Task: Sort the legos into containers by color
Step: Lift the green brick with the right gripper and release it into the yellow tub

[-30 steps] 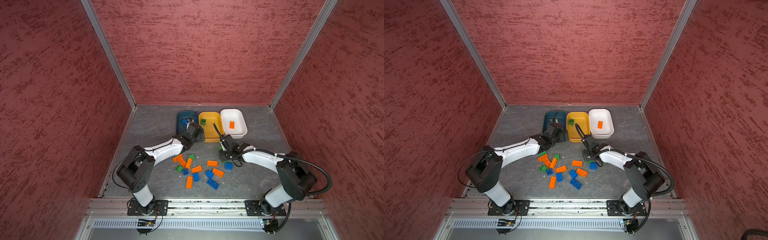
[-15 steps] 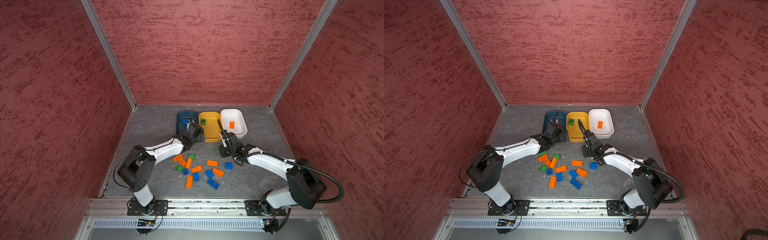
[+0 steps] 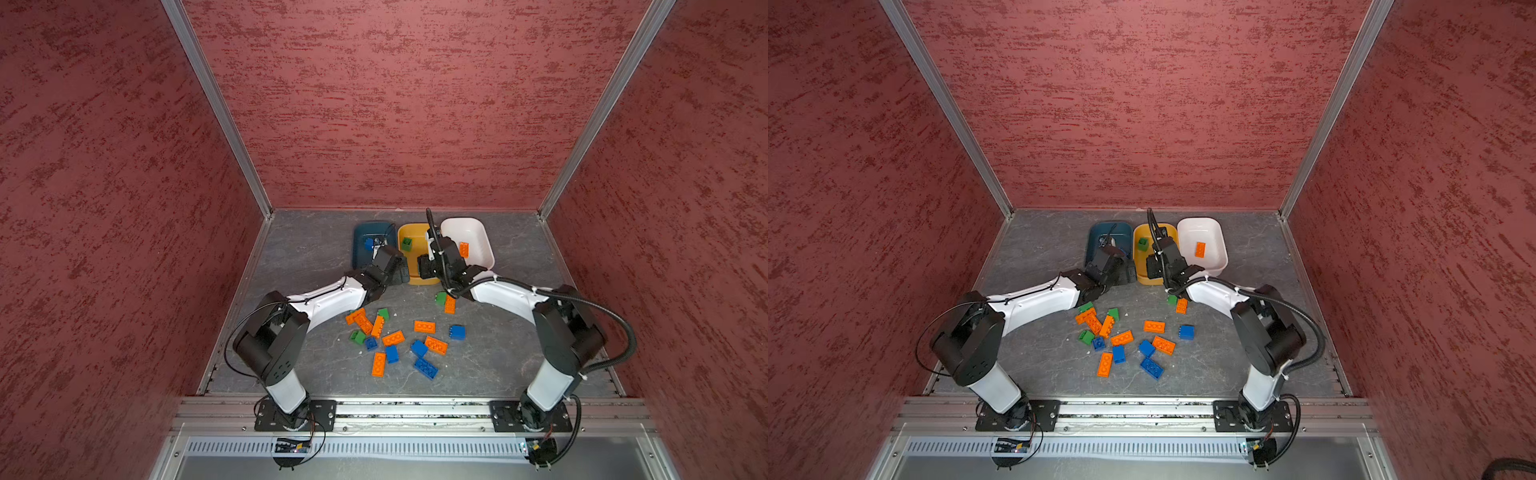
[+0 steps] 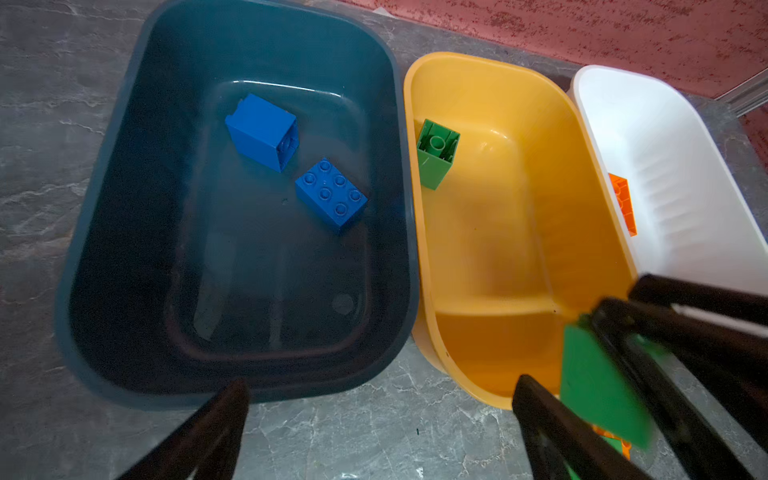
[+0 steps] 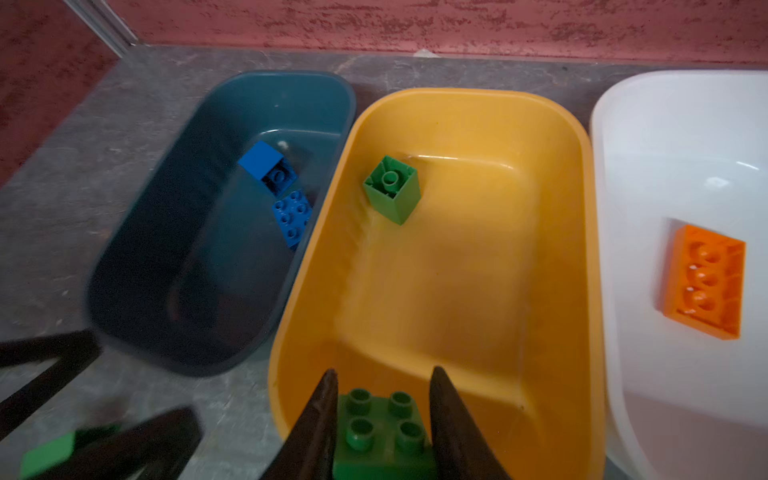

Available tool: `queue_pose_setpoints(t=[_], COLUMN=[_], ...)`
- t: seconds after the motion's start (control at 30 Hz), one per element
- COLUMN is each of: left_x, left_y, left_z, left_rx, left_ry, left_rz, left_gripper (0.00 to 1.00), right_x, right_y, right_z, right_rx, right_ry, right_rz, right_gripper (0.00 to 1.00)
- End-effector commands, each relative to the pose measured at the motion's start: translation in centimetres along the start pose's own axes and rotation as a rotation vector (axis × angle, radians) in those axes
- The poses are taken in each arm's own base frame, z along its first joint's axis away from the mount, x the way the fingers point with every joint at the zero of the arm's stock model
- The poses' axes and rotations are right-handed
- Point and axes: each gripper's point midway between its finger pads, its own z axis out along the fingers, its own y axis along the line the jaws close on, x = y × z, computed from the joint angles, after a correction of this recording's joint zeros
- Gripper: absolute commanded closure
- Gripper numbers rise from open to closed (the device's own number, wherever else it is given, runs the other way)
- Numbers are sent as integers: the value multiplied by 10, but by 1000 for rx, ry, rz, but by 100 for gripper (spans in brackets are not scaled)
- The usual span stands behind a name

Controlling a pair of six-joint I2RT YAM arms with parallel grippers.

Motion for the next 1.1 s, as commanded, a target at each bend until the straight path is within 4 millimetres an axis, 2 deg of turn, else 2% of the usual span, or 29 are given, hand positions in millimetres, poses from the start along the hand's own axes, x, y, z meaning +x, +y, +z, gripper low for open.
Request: queue_pose_setpoints(t=[0.0, 0.17, 0.27, 0.43, 0.63, 0.77, 0.9, 1.0, 1.07], left_x=[-4, -1, 0, 4, 6, 8, 12, 13, 12], left_y=[13, 22, 24, 24, 23, 17, 18, 18, 16], left_z=[-11, -14, -15, -13, -11, -10, -8, -6, -5], left_rx=[-32, -49, -51, -50, -49, -18, -22, -18, -13], left_ry=[-21, -14, -9, 5, 9, 20, 28, 29, 31], left_rz=[-17, -33, -34, -33, -45, -37, -30, -36, -37], left_gripper=[1, 1, 0, 1, 1, 1, 0, 0, 0], right_x=[-9, -3, -5, -14, -9, 14, 52, 82, 94], right_y=[-19, -34, -28, -8, 2, -6, -17, -22, -28], right_z=[16, 32, 31, 16, -16, -40, -60, -65, -64], right_rx=[113, 220, 194, 68, -11, -17, -12, -6, 30], right_ry=[8, 58, 65, 36, 64, 101, 180, 269, 312], right_rz=[-42, -64, -50, -36, -21, 13, 54, 69, 88], right_gripper=[77, 71, 59, 38, 28, 27, 27, 27, 28])
